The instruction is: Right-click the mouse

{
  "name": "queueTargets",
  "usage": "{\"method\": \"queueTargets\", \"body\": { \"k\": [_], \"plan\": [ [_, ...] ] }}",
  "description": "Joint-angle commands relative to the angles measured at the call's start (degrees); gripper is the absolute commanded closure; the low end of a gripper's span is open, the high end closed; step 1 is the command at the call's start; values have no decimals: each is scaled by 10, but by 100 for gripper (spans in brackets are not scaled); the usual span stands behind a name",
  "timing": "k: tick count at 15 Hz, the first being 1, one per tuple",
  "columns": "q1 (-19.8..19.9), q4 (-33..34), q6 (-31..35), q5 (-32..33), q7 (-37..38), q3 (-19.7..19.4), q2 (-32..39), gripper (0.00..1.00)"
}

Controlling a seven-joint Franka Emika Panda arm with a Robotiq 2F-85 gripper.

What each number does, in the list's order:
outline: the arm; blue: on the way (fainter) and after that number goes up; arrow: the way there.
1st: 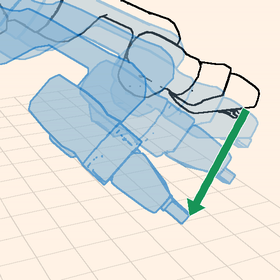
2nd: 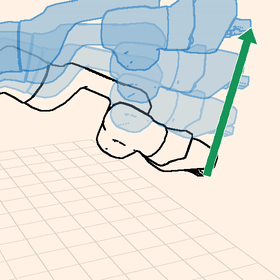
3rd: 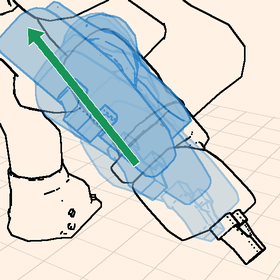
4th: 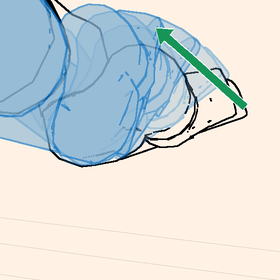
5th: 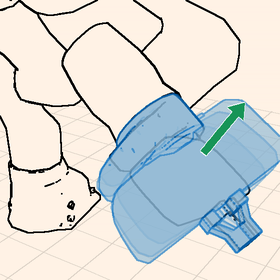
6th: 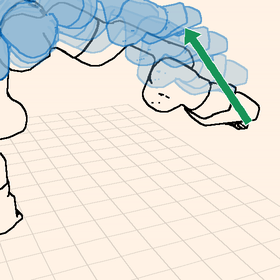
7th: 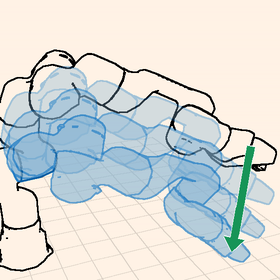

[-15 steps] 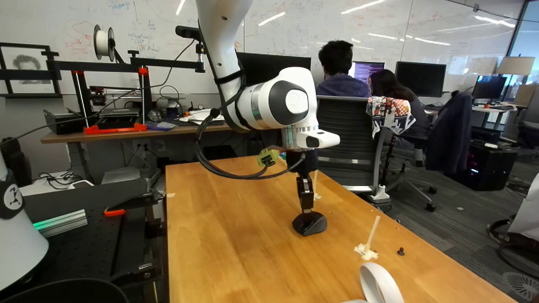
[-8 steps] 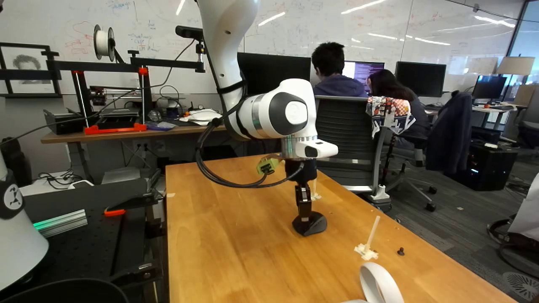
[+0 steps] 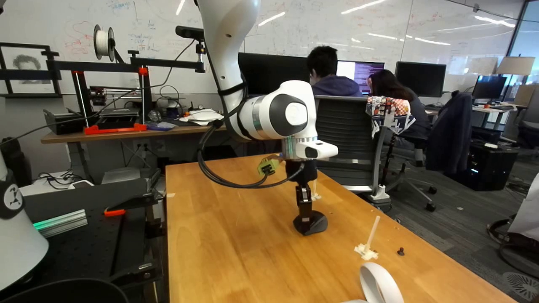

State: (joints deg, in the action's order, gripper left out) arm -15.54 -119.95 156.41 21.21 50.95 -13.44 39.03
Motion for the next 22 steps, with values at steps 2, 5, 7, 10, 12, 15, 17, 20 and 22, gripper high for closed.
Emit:
{"method": "queueTargets", "body": {
  "k": [2,5,7,10,12,15,17,20,22],
  "plan": [
    [-13,-2,3,-19,-16,-8,-17,88],
    [-20,-16,7,-15,-18,-9,-50,88],
    [-22,-27,8,-13,-21,-6,-81,88],
    [-18,-50,2,-15,-30,6,-140,87],
    [-13,-66,-8,-18,-38,18,-179,88],
    [19,-99,-10,-60,-85,63,-236,87],
    [54,-121,-10,-145,-160,119,-268,86],
    [105,-135,-30,-297,-282,207,-299,87],
    [104,-132,-64,-373,-345,221,-316,87]
  ]
}}
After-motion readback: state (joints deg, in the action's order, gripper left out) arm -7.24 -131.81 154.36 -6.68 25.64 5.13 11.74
